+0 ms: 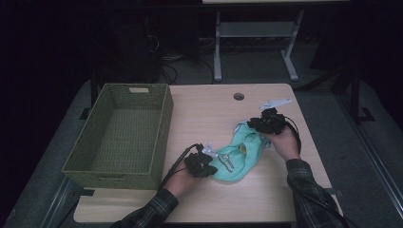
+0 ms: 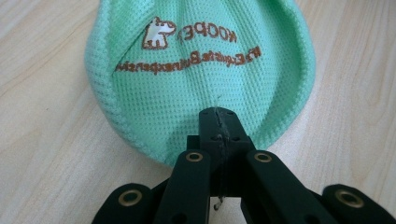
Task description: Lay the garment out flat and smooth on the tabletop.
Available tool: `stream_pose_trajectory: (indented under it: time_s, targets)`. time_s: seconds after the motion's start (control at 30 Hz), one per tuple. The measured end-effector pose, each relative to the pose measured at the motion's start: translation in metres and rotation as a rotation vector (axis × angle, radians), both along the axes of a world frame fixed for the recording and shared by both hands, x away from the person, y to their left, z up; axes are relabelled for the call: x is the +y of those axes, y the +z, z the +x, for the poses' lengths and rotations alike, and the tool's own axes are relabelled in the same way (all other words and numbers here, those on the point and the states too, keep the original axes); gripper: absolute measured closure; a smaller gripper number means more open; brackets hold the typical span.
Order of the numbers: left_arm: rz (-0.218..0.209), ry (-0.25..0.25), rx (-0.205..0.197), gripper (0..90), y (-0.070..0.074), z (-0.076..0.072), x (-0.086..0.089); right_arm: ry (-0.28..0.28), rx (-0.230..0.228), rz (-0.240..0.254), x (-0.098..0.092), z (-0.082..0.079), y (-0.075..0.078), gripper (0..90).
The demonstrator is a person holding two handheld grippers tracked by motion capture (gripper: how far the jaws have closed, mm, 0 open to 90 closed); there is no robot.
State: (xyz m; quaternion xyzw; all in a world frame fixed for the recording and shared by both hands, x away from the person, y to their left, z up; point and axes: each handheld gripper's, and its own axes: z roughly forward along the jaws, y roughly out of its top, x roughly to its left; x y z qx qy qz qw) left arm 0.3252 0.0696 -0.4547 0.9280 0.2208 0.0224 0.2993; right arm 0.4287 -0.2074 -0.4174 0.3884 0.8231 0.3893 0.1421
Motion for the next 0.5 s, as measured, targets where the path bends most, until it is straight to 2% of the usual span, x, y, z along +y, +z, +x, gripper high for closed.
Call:
stream_pose_trajectory:
  time_s: [0.13,0.23,0.5]
  targets:
    - [-0.001,0.002,0.003,89.6,0.0,0.0,0.0,0.021,0.033,-0.022,0.013,0.007,-0.009,74.5]
    - [-0.017,0.016,0.01,89.6,-0.001,-0.001,-0.001,0.017,0.067,-0.041,0.021,0.012,-0.019,74.5]
    - [-0.015,0.012,0.009,89.5,-0.001,-0.001,-0.001,0.024,0.103,-0.117,0.035,0.023,-0.04,71.5]
